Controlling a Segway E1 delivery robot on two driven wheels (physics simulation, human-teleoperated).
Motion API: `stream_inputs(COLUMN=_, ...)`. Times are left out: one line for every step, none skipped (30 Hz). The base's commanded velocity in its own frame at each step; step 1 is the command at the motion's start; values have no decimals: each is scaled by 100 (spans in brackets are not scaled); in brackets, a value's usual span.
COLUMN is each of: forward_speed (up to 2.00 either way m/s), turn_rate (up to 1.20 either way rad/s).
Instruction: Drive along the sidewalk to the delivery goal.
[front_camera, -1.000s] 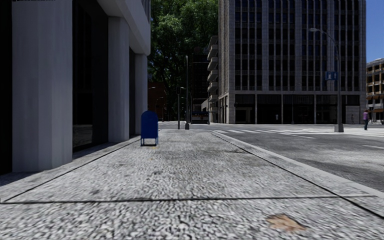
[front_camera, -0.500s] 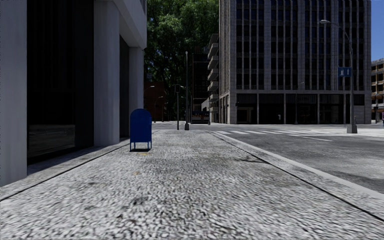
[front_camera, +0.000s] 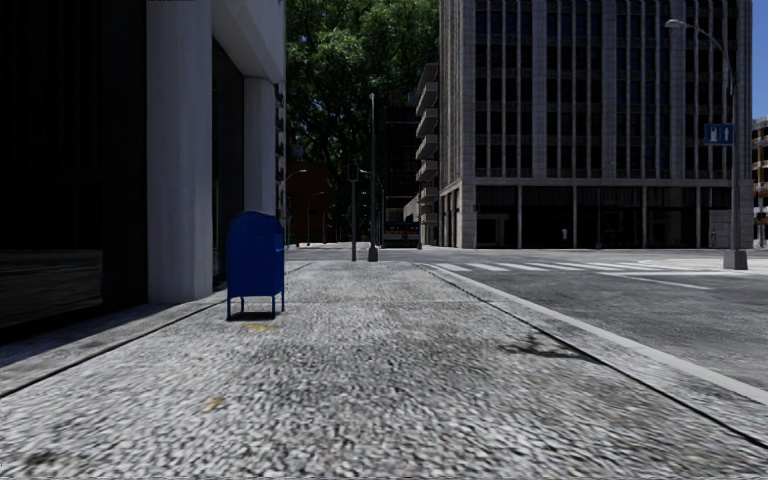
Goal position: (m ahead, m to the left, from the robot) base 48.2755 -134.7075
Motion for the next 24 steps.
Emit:
stream_inputs(forward_speed=200, turn_rate=0)
stream_inputs(forward_speed=200, turn_rate=0)
stream_inputs(forward_speed=200, turn_rate=0)
stream_inputs(forward_speed=200, turn_rate=0)
stream_inputs(forward_speed=200, turn_rate=0)
stream_inputs(forward_speed=200, turn_rate=0)
stream_inputs(forward_speed=200, turn_rate=0)
stream_inputs(forward_speed=200, turn_rate=0)
stream_inputs(forward_speed=200, turn_rate=0)
stream_inputs(forward_speed=200, turn_rate=0)
stream_inputs(forward_speed=200, turn_rate=0)
stream_inputs(forward_speed=200, turn_rate=0)
stream_inputs(forward_speed=200, turn_rate=0)
stream_inputs(forward_speed=200, turn_rate=0)
stream_inputs(forward_speed=200, turn_rate=0)
stream_inputs(forward_speed=200, turn_rate=0)
stream_inputs(forward_speed=200, turn_rate=0)
stream_inputs(forward_speed=200, turn_rate=0)
stream_inputs(forward_speed=200, turn_rate=0)
stream_inputs(forward_speed=200, turn_rate=0)
stream_inputs(forward_speed=200, turn_rate=0)
stream_inputs(forward_speed=200, turn_rate=0)
stream_inputs(forward_speed=200, turn_rate=0)
stream_inputs(forward_speed=200, turn_rate=0)
